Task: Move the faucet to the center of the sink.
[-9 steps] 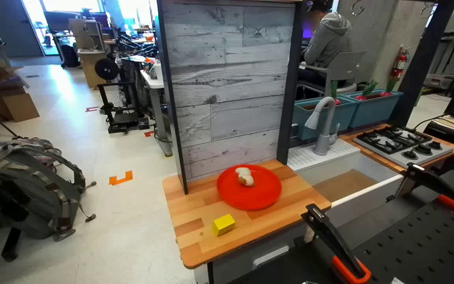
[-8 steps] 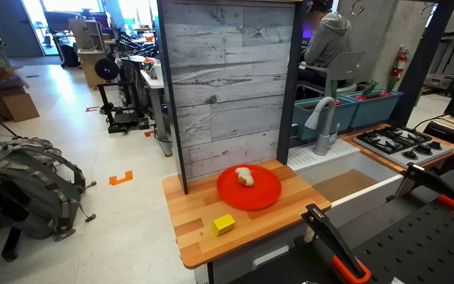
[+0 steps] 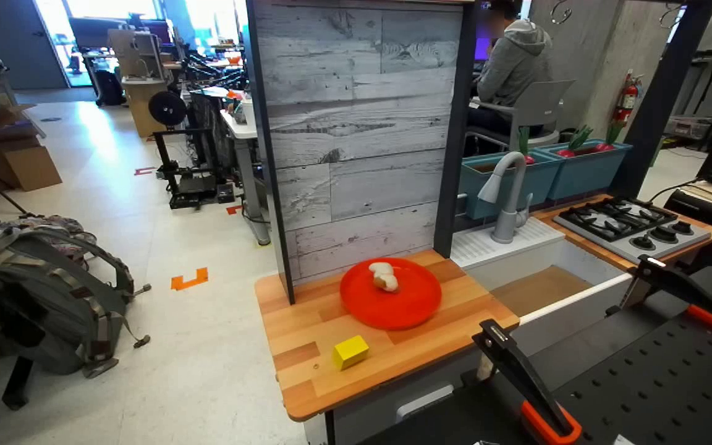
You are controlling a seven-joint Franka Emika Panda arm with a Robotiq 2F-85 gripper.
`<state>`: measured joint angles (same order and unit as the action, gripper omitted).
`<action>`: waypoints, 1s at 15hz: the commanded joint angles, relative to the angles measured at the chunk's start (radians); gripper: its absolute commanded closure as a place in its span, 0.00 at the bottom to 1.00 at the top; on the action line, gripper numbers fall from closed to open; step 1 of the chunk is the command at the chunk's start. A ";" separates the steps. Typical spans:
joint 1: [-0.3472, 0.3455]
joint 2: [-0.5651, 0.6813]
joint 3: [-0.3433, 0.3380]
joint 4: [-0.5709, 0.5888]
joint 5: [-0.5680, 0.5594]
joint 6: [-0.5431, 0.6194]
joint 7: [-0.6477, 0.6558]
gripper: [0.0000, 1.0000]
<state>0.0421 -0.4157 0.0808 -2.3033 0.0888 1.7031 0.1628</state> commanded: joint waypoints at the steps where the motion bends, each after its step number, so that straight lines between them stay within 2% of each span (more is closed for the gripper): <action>1: -0.001 0.000 0.001 0.002 0.000 -0.002 0.000 0.00; 4: -0.001 0.000 0.001 0.002 0.000 -0.002 0.000 0.00; 6: -0.015 0.055 -0.011 0.020 0.016 0.053 0.018 0.00; 12: -0.059 0.226 -0.052 0.036 0.036 0.358 0.096 0.00; 15: -0.077 0.339 -0.089 0.056 0.084 0.500 0.098 0.00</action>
<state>-0.0186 -0.1871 0.0226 -2.2956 0.1123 2.1051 0.2537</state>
